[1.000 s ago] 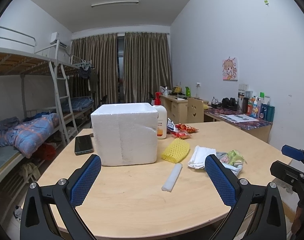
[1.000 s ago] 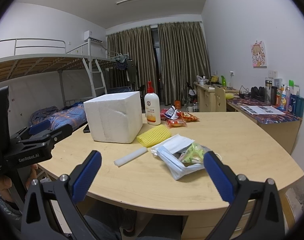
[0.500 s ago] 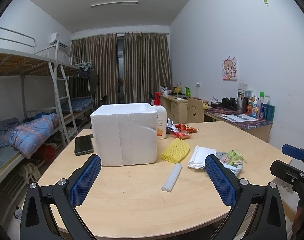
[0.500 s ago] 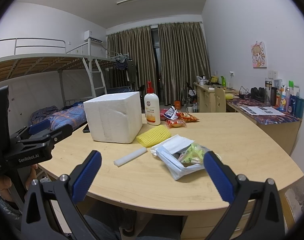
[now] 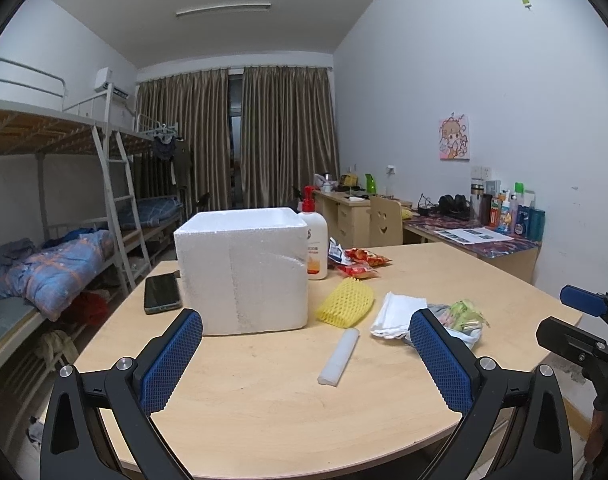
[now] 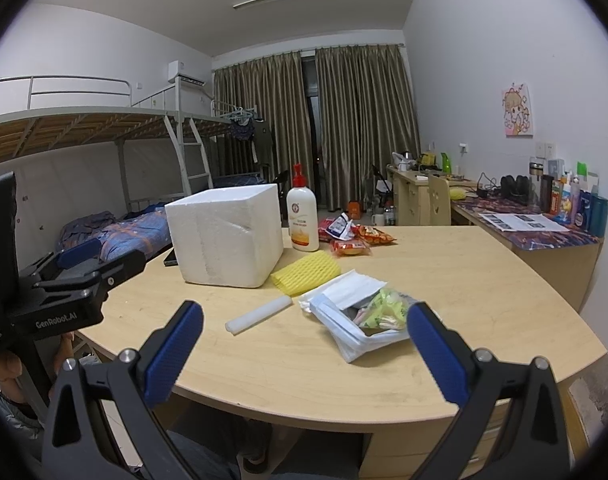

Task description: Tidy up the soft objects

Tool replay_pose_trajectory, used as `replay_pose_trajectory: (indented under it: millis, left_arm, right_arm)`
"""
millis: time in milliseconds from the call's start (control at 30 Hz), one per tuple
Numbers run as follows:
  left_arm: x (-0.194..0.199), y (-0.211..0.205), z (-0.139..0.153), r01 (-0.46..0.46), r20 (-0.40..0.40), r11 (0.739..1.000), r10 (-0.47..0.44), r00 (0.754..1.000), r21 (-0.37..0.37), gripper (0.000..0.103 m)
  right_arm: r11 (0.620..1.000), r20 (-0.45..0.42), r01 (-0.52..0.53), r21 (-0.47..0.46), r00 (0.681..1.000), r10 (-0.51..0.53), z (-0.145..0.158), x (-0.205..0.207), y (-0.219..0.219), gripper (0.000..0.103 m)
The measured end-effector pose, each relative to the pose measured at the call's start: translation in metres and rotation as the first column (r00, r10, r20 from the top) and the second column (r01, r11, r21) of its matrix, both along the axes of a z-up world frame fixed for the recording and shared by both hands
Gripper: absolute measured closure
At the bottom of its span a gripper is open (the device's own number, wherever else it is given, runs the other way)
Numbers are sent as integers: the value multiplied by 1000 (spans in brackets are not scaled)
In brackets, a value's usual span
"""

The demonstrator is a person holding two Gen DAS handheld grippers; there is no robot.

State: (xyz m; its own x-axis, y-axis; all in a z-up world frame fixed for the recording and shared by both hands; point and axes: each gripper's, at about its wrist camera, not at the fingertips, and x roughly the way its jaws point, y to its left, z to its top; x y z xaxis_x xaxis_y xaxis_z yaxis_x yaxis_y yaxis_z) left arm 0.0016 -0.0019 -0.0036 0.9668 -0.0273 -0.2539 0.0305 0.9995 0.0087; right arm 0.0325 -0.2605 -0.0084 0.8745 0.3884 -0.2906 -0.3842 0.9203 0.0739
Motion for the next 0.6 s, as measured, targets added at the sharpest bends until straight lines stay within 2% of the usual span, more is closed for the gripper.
replay_pose_trajectory:
  millis: [300, 600]
  left_arm:
    - [11, 1, -1, 5, -19, 1000, -5, 1000, 3, 0]
    - [36, 0, -8, 53, -77, 999, -53, 996, -1, 0]
  right_arm:
    - [1000, -18, 1, 7, 1000, 0, -1, 12, -4, 0]
    - [1000, -47, 7, -11, 999, -7, -6, 33, -1, 0]
